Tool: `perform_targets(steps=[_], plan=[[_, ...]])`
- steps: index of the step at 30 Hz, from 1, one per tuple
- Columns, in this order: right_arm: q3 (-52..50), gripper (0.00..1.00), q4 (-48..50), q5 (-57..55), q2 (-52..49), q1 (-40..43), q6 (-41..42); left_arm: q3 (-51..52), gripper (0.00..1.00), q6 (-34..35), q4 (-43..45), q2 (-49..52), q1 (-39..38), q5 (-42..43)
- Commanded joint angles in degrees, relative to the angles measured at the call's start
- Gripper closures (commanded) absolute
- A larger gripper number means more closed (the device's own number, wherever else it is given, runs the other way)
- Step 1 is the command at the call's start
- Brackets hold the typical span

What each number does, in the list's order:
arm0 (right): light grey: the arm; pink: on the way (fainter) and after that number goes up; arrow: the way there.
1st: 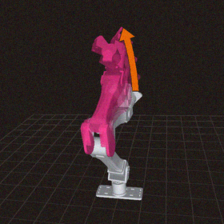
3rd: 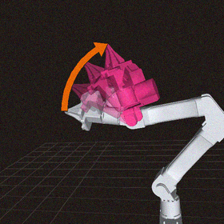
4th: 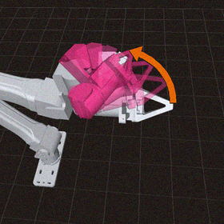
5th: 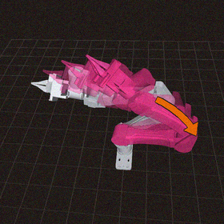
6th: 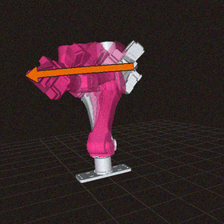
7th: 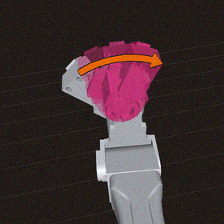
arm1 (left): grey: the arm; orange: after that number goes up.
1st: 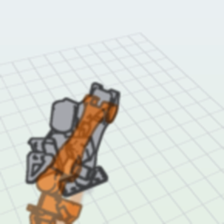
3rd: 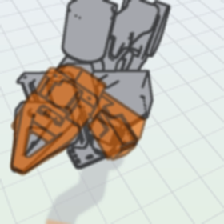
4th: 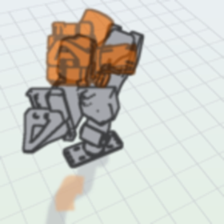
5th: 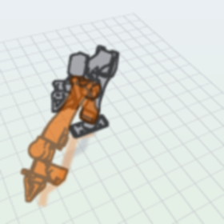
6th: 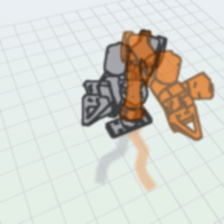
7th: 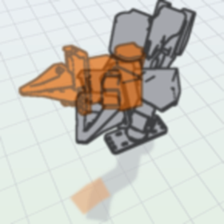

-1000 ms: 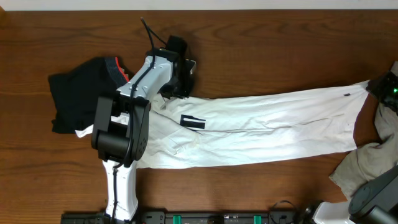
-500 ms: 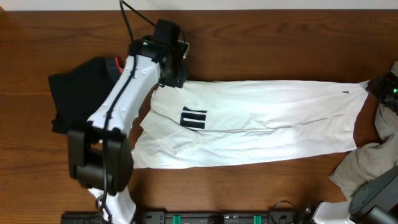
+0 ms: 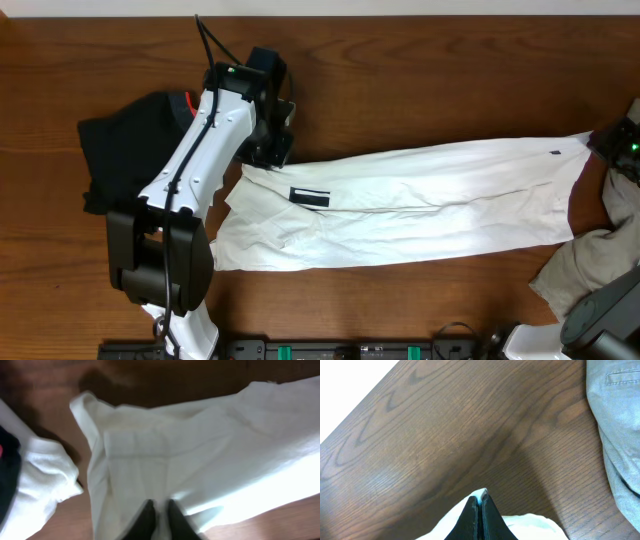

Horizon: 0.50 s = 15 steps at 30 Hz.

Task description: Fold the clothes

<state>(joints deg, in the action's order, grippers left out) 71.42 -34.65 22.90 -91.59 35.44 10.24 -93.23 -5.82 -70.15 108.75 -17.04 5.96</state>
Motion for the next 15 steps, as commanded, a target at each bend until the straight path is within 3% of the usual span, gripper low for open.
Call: perform_targets(steps=[1,6,15], plan=[[0.31,0.99,0.09,-0.37,1.2,0.17,0.0,0.7,0.64,0.94,-0.94,0.28,0.17,-0.63],[0.31,0.99,0.11,-0.37,1.2,0.17,0.0,0.76,0.54,0.94,0.13,0.28,0.2,-0.66],[0.31,0.99,0.13,-0.37,1.2,0.17,0.0,3.58,0.43,0.96,11.3,2.03,0.17,1.88]])
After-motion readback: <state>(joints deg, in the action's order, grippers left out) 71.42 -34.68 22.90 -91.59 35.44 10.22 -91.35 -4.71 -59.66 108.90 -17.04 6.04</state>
